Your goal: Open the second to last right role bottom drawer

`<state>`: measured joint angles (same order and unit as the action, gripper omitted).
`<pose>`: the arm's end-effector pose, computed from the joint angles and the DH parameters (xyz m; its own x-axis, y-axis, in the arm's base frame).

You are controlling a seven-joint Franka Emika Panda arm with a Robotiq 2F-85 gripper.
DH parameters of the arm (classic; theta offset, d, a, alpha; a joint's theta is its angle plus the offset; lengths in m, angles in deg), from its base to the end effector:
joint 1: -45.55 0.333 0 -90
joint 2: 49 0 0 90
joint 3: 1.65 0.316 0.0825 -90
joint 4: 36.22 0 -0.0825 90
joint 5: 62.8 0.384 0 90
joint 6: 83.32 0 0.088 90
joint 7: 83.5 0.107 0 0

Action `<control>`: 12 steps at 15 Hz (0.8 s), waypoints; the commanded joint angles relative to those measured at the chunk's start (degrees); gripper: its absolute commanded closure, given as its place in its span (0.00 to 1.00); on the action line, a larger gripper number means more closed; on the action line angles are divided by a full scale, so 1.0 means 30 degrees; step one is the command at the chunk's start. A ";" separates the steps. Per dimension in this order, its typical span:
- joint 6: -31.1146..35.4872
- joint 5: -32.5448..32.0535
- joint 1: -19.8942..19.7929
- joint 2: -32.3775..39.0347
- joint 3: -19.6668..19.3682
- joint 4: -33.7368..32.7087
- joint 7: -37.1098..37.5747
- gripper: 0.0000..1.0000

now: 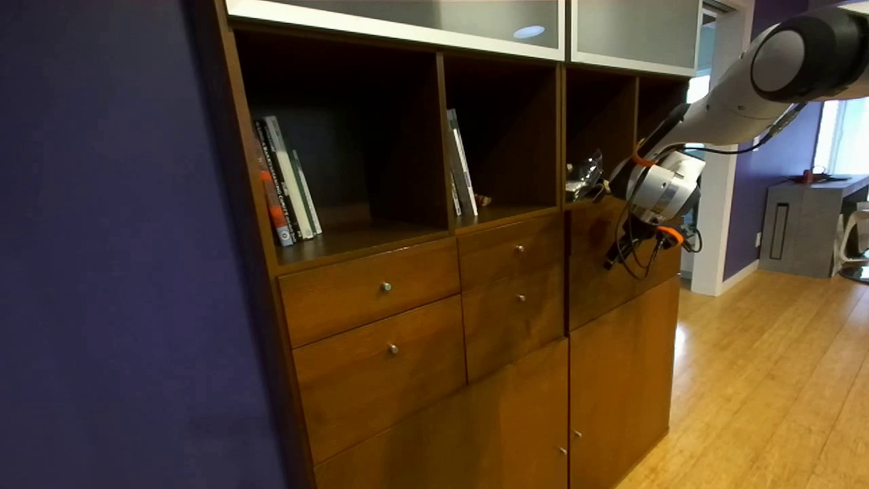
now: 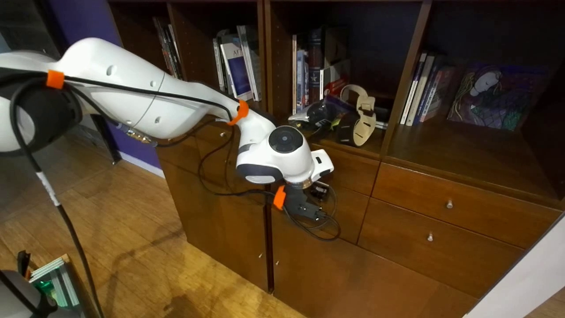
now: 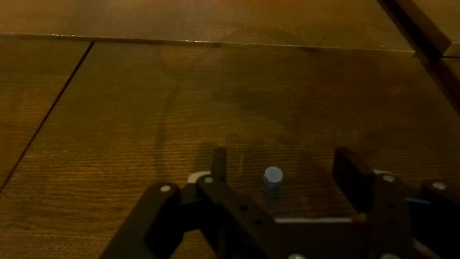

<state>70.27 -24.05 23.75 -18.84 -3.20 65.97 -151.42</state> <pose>0.6226 -0.2879 0.2945 0.8394 0.2055 0.5032 0.2161 -0.9756 0.0379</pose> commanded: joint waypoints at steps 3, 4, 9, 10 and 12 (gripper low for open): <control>-0.0013 -0.0195 -0.1091 0.0887 0.0981 -0.1114 -0.0014 0.67; -0.0095 -0.0031 -0.1285 0.0913 0.1200 -0.1188 -0.0217 0.75; -0.0096 0.0248 -0.1734 0.0956 0.1942 -0.1311 -0.0369 1.00; -0.0112 0.0200 -0.1763 0.0887 0.1944 -0.1231 -0.0371 0.98; -0.0316 -0.0331 -0.1534 0.0686 0.1619 -0.0990 0.0152 0.96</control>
<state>70.18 -24.05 19.56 -16.82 1.30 63.77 -151.42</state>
